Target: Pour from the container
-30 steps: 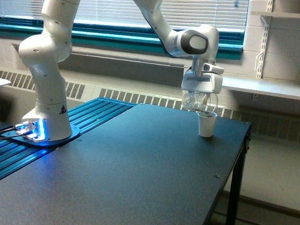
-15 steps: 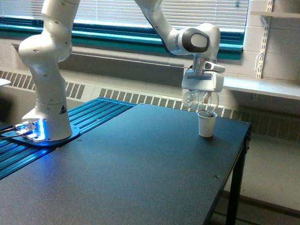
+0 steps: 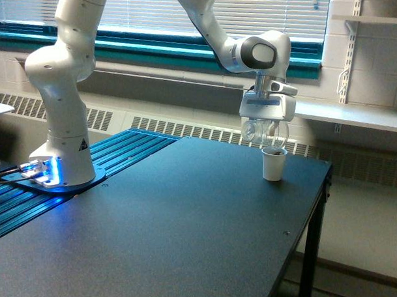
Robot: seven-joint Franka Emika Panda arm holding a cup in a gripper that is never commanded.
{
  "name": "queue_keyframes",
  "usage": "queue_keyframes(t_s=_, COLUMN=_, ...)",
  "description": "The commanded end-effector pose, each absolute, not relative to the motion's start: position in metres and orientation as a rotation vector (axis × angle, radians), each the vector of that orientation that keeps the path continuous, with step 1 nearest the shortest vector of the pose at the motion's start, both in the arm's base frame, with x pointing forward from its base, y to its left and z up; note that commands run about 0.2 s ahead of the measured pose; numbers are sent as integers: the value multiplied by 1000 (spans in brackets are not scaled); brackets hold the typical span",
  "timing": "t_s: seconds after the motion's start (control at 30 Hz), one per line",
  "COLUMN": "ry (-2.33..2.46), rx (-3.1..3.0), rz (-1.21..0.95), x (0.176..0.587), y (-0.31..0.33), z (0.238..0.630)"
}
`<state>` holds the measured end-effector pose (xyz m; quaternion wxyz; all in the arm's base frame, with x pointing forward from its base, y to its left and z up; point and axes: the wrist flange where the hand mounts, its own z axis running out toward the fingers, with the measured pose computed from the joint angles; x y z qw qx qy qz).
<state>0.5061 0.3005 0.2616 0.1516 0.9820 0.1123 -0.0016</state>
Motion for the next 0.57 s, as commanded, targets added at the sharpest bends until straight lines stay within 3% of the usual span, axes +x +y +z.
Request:
queue_keyframes(t_s=0.03, ry=333, rx=2841, rz=23, x=504, y=307, z=271)
queue_keyframes(t_s=0.57, ry=260, rx=2885, rz=67, x=499, y=294, z=281)
